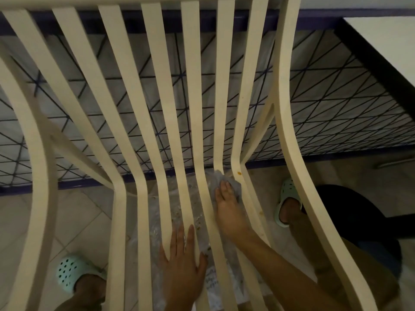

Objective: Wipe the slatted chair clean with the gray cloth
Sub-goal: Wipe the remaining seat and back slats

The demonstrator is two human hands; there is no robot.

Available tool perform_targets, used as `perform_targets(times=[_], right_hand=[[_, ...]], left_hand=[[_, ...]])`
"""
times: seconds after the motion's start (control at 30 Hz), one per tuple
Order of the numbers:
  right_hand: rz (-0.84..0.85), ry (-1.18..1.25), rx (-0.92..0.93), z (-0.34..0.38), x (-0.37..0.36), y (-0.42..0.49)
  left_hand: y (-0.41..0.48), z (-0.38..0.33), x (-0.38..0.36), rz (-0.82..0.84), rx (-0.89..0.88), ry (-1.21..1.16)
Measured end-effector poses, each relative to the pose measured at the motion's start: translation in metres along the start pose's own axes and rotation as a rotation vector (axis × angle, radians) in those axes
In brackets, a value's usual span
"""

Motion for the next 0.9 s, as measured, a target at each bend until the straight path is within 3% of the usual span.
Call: perform_targets(times=[0.23, 0.57, 0.9], right_hand=[[-0.047, -0.012, -0.062, 0.030, 0.010, 0.033], [-0.143, 0.068, 0.014, 0.031, 0.007, 0.039], [-0.012, 0.025, 0.014, 0.008, 0.005, 0.014]], left_hand=[[-0.001, -0.001, 0.003, 0.020, 0.021, -0.024], [-0.001, -0.002, 0.003, -0.008, 0.029, -0.019], [-0.003, -0.001, 0.003, -0.001, 0.027, -0.038]])
Point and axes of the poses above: each hand's wrist, its own y-axis towards the middle knuckle, its own x-axis out of the back of the hand, z = x × y, the point moved 2 cm from there along y, towards the middle knuckle, and after that the axes turned 10 degrees about -x, right-handed, at the moved point
